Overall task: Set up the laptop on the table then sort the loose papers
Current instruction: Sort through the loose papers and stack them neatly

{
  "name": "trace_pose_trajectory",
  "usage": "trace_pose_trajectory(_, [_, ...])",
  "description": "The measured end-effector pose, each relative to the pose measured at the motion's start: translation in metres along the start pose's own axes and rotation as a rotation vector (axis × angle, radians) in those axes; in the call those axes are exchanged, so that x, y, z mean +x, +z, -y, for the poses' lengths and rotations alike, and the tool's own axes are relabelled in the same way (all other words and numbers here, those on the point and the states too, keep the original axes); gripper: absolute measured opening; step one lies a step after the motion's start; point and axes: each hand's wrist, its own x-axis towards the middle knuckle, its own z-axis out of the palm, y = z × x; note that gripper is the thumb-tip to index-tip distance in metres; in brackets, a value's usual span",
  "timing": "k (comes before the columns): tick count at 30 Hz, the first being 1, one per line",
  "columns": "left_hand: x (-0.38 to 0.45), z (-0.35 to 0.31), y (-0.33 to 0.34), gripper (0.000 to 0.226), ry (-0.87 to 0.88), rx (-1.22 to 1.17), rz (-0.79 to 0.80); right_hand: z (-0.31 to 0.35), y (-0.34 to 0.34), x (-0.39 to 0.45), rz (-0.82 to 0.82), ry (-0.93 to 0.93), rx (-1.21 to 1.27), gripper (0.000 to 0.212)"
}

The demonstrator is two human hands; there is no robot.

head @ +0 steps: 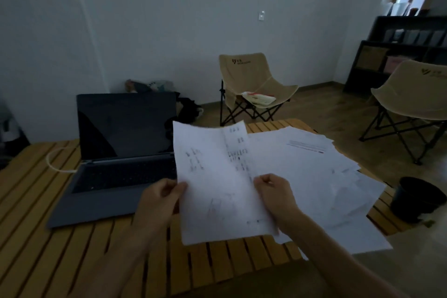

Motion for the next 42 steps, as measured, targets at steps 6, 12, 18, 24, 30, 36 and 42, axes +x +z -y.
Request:
trace_pose_trajectory(6, [0.008,0.046,-0.041,0.023,-0.197,-0.003,-0.088,-0.036,0.052,-0.009,0.131,0.076,0.040,0.022])
trace_pose_trajectory(12, [0.013,0.053,-0.038,0.017,-0.089,0.161,-0.166,-0.034,0.054,-0.009,0.120,0.062,0.101,0.034])
trace_pose_trajectory(18, [0.019,0.044,-0.055,0.031,-0.072,0.169,-0.400,-0.027,0.038,-0.006,0.035,-0.008,0.149,0.031])
trace_pose_trajectory(24, [0.035,0.062,-0.131,0.048,-0.174,-0.092,-0.356,-0.025,0.007,-0.001,-0.068,0.060,0.220,0.018])
trace_pose_trajectory(30, [0.019,0.027,-0.100,0.022,-0.130,0.098,-0.371,-0.020,0.007,0.001,-0.041,0.050,0.145,0.014])
trace_pose_trajectory(36, [0.028,0.044,-0.104,0.024,-0.179,0.207,-0.199,0.097,-0.051,0.062,-0.304,-0.568,-0.699,0.018])
trace_pose_trajectory(42, [0.030,0.066,-0.072,0.017,-0.328,0.079,0.057,0.138,0.101,0.038,0.199,-1.112,-1.374,0.025])
